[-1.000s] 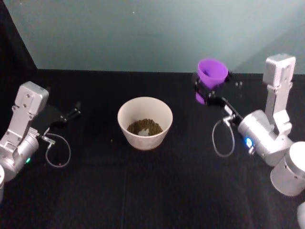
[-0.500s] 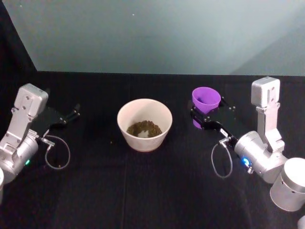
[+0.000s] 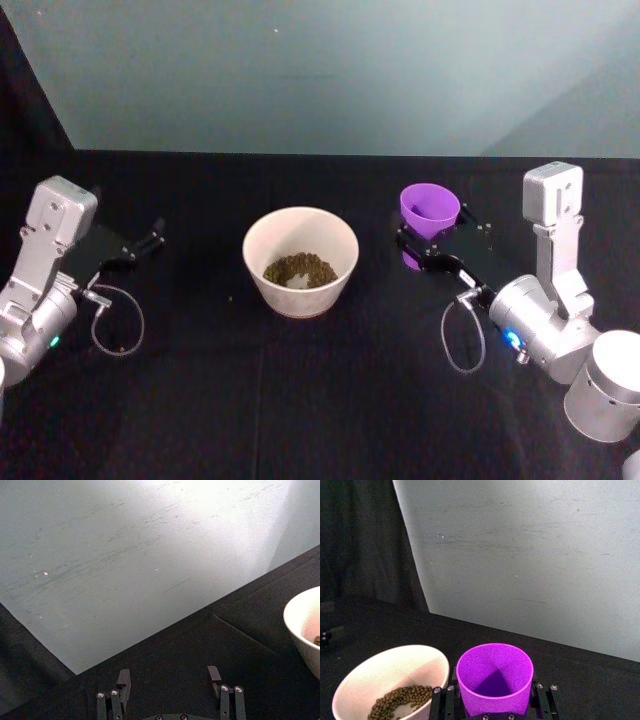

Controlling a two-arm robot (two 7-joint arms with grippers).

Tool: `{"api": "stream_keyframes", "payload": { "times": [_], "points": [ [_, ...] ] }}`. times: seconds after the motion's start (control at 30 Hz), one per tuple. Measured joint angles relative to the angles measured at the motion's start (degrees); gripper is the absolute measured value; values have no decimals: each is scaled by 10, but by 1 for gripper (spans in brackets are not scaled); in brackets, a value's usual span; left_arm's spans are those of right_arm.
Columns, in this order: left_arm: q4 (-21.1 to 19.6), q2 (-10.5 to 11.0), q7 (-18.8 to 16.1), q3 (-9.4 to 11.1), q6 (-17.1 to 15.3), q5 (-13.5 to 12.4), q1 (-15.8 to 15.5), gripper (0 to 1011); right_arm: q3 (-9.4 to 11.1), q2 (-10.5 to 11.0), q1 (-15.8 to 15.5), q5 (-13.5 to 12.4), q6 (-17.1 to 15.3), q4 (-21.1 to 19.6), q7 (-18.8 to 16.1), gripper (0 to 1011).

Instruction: Pick up the cup and pour the mung beans from the cup into the bowl.

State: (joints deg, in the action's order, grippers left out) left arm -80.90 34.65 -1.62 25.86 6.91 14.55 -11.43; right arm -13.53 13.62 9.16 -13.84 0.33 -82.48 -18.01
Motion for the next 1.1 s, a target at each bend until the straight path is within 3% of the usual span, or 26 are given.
{"api": "stream_keyframes", "payload": {
  "times": [0.27, 0.47, 0.7, 1.1],
  "points": [
    [0, 0, 0, 0, 0, 0, 0, 1000, -5, 2, 9, 0, 1, 3, -1, 734],
    [0, 0, 0, 0, 0, 0, 0, 1000, -11, 5, 28, -4, 37, 28, -18, 734],
    [0, 0, 0, 0, 0, 0, 0, 1000, -10, 5, 42, -30, 91, 74, -49, 734],
    [0, 0, 0, 0, 0, 0, 0, 1000, -22, 10, 41, -41, 97, 118, -59, 734]
  ]
}}
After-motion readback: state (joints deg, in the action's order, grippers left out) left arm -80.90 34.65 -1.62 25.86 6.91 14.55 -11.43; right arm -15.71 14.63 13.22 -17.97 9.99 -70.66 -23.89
